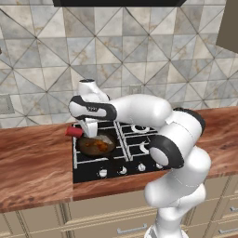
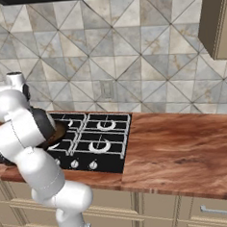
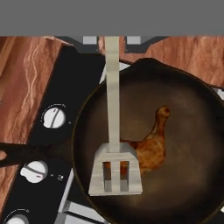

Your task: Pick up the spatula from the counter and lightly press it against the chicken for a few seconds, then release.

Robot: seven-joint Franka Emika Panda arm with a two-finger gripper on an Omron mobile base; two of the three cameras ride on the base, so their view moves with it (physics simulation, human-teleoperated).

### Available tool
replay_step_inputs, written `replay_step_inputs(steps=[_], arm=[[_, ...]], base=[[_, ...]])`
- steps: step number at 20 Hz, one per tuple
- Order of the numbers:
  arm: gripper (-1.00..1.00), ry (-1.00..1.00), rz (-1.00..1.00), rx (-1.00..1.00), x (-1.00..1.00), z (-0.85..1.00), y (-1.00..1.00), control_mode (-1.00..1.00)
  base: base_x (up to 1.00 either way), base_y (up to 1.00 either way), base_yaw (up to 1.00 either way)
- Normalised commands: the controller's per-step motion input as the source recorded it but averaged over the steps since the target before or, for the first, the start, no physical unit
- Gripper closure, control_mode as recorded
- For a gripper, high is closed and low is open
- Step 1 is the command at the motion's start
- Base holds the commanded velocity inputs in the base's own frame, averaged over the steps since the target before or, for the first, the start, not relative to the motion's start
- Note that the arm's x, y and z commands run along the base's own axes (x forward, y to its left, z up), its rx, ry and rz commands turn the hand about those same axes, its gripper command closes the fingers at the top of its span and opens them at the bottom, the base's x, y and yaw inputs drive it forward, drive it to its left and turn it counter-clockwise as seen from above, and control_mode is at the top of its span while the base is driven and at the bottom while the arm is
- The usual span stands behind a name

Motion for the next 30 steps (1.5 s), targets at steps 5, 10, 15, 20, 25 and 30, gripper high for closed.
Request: replay_step_inputs(steps=[5,10,15,20,25,30], arm=[[1.0,0.0,-0.01,-0.02,0.03,-0.07,0.0,-1.0],[1.0,0.0,0.0,-0.01,0.0,-0.02,0.0,-1.0],[1.0,0.0,0.0,0.0,0.0,-0.07,0.0,-1.0],[1.0,0.0,0.0,0.0,0.0,-0.14,0.0,-1.0],[1.0,0.0,0.0,0.0,0.0,-0.14,0.0,-1.0],[1.0,0.0,0.0,0.0,0.0,-0.12,0.0,-1.0]], base=[[0.0,0.0,0.0],[0.0,0.0,0.0],[0.0,0.0,0.0],[0.0,0.0,0.0],[0.0,0.0,0.0],[0.0,0.0,0.0]])
